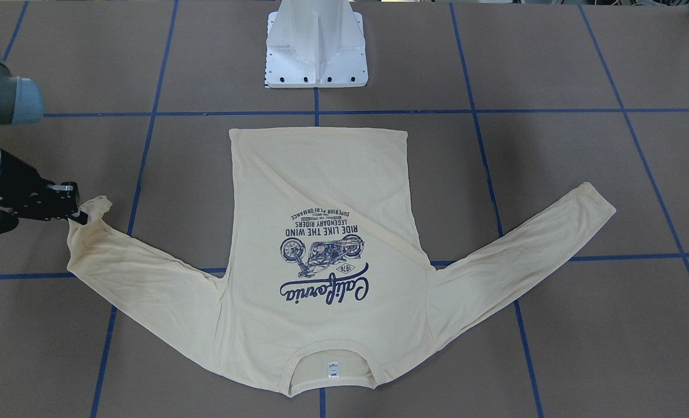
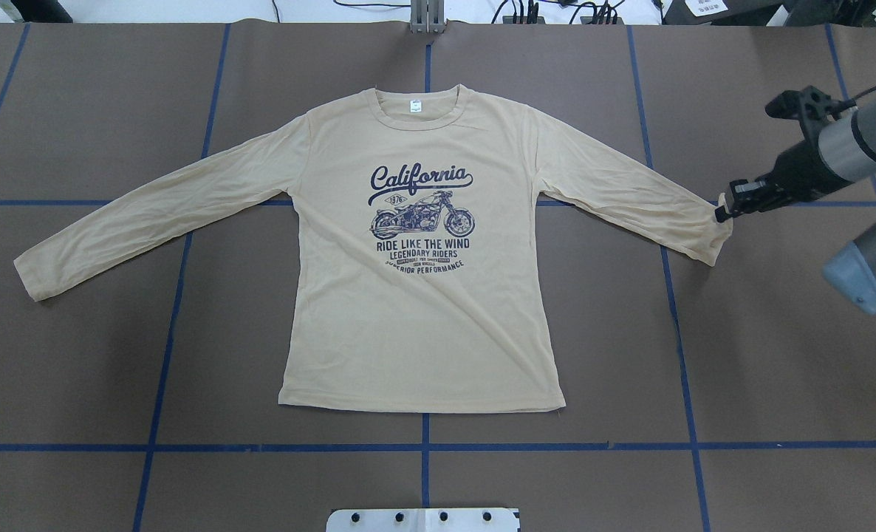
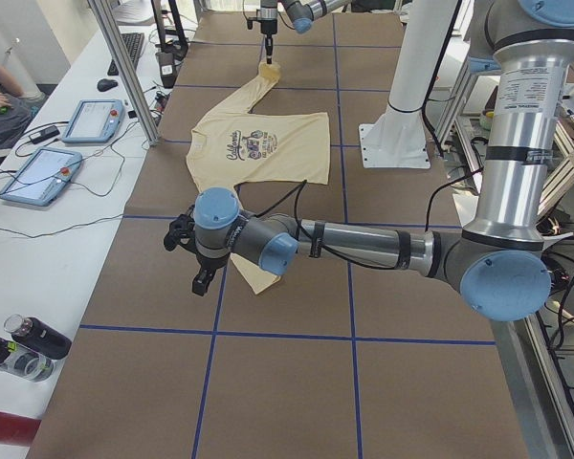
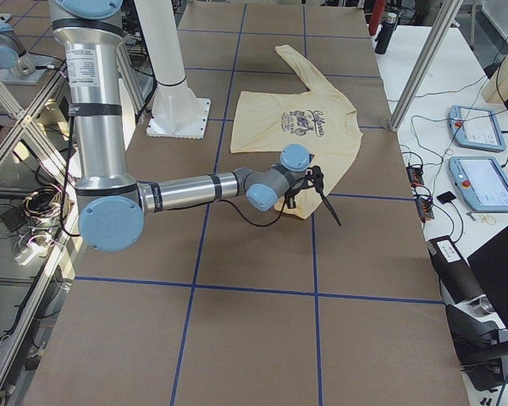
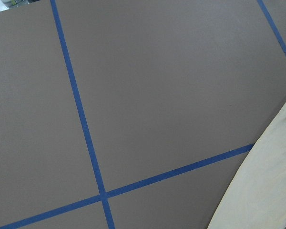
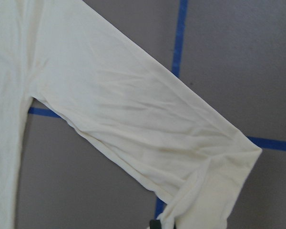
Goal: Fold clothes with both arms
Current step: 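Lift the sleeve with the right gripper and carry it toward the collar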
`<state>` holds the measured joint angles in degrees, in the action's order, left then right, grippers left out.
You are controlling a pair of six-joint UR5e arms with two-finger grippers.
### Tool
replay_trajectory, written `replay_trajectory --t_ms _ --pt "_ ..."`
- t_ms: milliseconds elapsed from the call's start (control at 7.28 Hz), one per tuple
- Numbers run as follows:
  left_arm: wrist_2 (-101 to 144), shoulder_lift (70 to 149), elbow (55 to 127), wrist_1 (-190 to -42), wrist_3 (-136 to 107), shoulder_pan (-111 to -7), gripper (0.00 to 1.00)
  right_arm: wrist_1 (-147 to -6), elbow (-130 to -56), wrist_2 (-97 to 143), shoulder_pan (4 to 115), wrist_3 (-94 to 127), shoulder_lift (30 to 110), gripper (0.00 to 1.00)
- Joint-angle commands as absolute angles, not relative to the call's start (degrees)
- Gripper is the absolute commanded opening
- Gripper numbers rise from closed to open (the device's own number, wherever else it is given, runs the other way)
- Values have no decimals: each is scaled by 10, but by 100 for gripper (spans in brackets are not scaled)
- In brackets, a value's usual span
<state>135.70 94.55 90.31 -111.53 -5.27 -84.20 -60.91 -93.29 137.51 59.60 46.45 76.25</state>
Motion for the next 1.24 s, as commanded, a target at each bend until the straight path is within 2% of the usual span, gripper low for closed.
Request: replay_trajectory --t_ms 0,825,1100 --pt "1357 948 896 -1115 -53 -842 100 -655 -923 1384 589 488 660 0" --pt "1357 950 883 -1115 -53 -842 100 -659 -818 1381 575 568 463 0" --pt "1357 950 880 -1115 -53 -842 100 -657 -753 1380 567 572 407 0"
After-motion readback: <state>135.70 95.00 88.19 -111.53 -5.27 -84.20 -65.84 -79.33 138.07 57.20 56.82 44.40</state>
